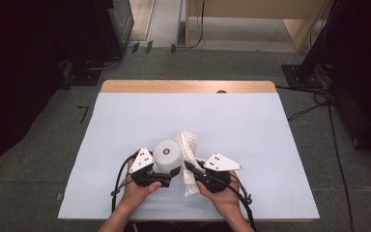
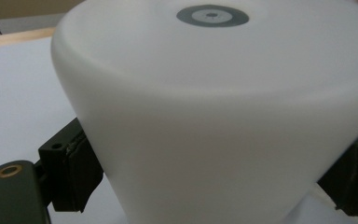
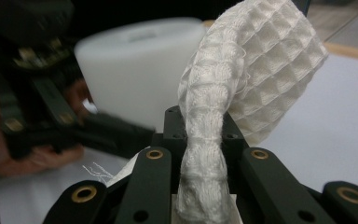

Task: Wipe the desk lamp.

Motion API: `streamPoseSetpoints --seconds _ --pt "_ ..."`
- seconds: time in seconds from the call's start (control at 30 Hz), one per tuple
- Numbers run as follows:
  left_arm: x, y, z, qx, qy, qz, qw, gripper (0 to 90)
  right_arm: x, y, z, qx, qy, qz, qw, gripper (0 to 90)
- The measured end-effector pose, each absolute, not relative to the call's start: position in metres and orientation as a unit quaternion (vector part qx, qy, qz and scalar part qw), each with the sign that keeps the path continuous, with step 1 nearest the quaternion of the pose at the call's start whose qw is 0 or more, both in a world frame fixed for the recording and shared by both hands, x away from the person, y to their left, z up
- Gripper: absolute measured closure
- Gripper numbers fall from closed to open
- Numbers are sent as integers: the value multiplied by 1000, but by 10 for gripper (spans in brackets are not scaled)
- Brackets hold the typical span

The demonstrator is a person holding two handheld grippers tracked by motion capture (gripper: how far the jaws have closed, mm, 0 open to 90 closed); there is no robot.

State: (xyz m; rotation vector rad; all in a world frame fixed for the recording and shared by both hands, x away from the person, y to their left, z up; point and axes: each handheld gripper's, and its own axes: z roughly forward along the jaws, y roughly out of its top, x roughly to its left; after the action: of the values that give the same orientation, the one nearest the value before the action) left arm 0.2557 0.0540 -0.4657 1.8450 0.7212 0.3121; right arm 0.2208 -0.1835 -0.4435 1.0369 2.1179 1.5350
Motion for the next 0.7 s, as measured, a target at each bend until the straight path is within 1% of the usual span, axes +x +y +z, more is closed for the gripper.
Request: streamPoseSetpoints --seconds 0.07,0.2,0.37,0.5,0.7 --pt "255 50 -467 780 299 131 534 86 218 -186 -433 353 737 550 172 791" --pt "255 50 -466 782 297 139 529 86 216 -187 -430 347 740 547 183 791" --pt "256 57 -459 773 303 144 538 86 223 -183 -449 361 756 521 163 791" --pt "257 60 -458 767 306 144 545 86 231 -182 -462 378 759 513 134 791" --pt "257 51 -465 782 302 142 527 86 227 -187 -448 374 745 532 147 790"
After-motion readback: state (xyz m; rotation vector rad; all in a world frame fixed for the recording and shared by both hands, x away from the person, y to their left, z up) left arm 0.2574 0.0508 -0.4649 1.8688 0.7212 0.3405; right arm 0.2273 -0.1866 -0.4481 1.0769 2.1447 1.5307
